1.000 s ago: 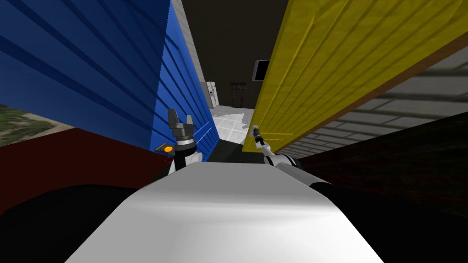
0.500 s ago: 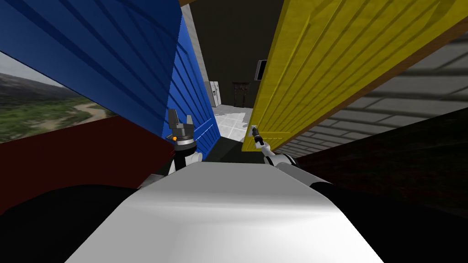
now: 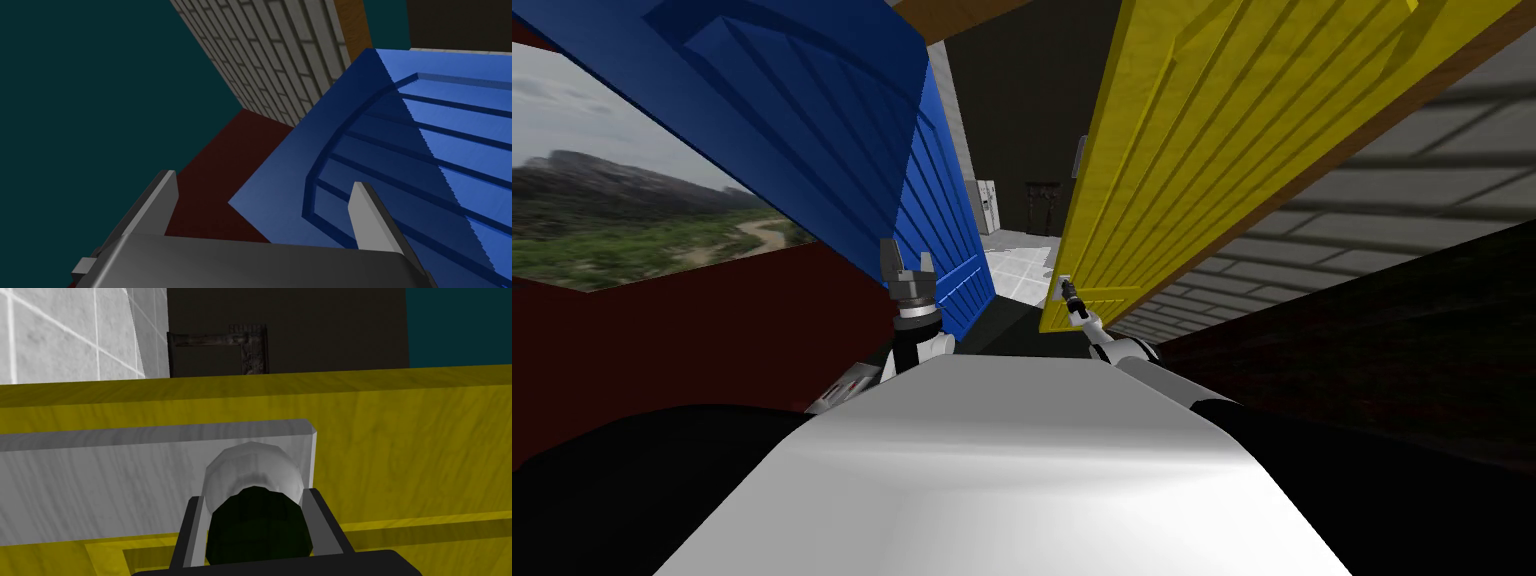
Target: Pull the door open
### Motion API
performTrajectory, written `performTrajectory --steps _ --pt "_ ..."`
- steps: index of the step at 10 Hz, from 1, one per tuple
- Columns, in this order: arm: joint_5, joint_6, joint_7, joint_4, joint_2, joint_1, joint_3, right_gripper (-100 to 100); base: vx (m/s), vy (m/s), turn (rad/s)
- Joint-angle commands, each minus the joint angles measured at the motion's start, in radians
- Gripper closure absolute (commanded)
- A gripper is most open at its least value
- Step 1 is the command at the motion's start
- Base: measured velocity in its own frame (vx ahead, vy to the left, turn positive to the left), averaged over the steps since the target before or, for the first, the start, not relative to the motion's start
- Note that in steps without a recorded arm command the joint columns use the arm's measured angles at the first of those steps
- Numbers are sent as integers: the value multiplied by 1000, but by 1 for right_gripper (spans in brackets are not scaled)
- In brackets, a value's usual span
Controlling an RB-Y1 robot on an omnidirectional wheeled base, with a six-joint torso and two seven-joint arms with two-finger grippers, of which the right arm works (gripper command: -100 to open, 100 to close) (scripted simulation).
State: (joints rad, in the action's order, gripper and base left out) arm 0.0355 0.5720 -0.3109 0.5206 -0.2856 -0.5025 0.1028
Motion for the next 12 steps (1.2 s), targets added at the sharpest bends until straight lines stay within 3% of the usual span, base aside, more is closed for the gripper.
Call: performTrajectory --steps 1,9,11,12 --pt "-9 5 -17 4 -1 -1 22 100 -157 -60 51" --pt "-45 26 -89 23 -3 -7 112 100 -186 -139 65" --pt "-45 17 -90 39 -4 -1 113 100 -118 -120 47" --pt "-56 25 -110 42 -5 1 139 100 -110 -98 42"
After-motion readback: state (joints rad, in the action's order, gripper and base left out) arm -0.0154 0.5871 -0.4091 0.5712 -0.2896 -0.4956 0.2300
